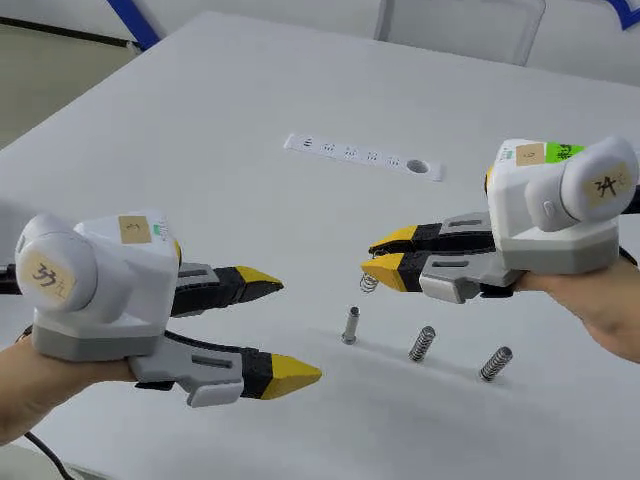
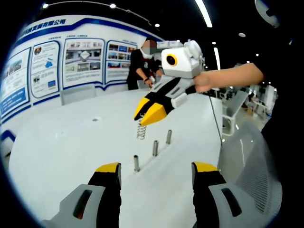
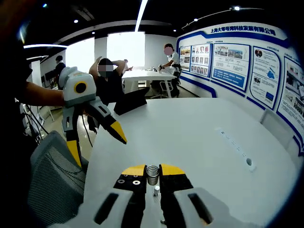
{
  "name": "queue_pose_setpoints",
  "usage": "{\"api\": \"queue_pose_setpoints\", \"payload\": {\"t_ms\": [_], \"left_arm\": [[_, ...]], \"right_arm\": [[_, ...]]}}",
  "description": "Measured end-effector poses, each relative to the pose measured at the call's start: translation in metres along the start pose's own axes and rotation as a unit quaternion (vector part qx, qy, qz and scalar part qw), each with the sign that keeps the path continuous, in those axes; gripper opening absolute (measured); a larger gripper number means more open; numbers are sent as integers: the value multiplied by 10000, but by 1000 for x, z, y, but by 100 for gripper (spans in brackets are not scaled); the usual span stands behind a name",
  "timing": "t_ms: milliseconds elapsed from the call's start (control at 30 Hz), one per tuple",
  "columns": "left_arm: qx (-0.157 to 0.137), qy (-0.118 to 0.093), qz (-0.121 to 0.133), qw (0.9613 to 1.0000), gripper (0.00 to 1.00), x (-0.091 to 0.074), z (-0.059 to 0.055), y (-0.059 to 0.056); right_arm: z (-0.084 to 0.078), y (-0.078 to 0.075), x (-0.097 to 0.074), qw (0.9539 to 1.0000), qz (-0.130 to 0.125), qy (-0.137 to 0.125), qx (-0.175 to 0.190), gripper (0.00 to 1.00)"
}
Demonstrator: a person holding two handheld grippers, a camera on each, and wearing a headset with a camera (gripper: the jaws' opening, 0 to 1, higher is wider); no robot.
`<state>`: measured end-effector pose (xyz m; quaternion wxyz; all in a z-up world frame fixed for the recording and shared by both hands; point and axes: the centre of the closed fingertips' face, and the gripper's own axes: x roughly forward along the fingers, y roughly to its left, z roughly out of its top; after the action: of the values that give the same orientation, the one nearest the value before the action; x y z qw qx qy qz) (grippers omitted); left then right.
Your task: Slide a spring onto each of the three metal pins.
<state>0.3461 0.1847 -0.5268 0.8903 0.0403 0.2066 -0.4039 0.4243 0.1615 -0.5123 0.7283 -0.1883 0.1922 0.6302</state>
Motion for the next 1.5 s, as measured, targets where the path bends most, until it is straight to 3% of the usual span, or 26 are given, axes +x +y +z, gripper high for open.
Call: {"api": "queue_pose_setpoints", "payload": {"t_ms": [533,933,1500], "left_arm": [[-250,206,135,9994,76,-1,-15,11],[-375,269,269,9986,88,2,-19,18],[-431,491,344,9973,89,-3,-31,20]], "right_arm": [[-31,-17,28,9993,13,282,232,11],[-42,-8,39,9986,129,421,286,11],[-66,-8,53,9974,51,678,238,11]]}}
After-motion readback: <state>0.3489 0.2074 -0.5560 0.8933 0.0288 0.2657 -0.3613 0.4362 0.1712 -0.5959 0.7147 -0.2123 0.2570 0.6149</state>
